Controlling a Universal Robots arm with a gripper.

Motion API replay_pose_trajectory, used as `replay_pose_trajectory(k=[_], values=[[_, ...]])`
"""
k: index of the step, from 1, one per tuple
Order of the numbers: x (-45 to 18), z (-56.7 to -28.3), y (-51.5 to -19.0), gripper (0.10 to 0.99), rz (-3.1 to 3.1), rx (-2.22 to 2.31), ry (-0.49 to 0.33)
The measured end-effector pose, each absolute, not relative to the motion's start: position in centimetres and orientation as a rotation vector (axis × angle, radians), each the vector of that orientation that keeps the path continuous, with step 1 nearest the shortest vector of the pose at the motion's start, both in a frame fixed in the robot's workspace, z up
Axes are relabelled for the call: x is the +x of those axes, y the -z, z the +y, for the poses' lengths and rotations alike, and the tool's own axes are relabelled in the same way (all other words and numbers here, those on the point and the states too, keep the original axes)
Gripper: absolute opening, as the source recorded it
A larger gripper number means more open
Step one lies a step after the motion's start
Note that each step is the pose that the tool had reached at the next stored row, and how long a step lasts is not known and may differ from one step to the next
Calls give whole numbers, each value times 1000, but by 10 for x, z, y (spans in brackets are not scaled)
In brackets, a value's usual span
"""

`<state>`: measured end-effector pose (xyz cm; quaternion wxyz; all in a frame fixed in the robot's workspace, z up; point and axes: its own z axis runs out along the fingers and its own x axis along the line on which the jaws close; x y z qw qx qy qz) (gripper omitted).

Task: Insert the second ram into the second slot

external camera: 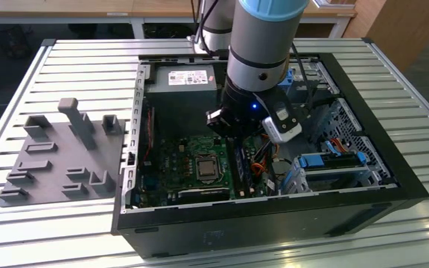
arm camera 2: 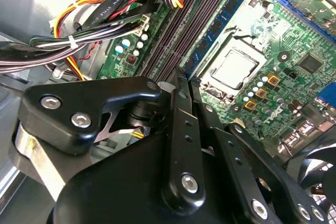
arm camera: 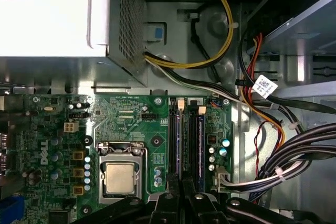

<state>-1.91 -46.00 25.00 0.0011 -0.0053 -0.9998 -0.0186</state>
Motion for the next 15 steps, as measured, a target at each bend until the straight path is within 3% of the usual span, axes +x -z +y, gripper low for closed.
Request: replay_pose_trajectory(k=[15], values=[[-19,-460,-246,137,-3137,-16,58]])
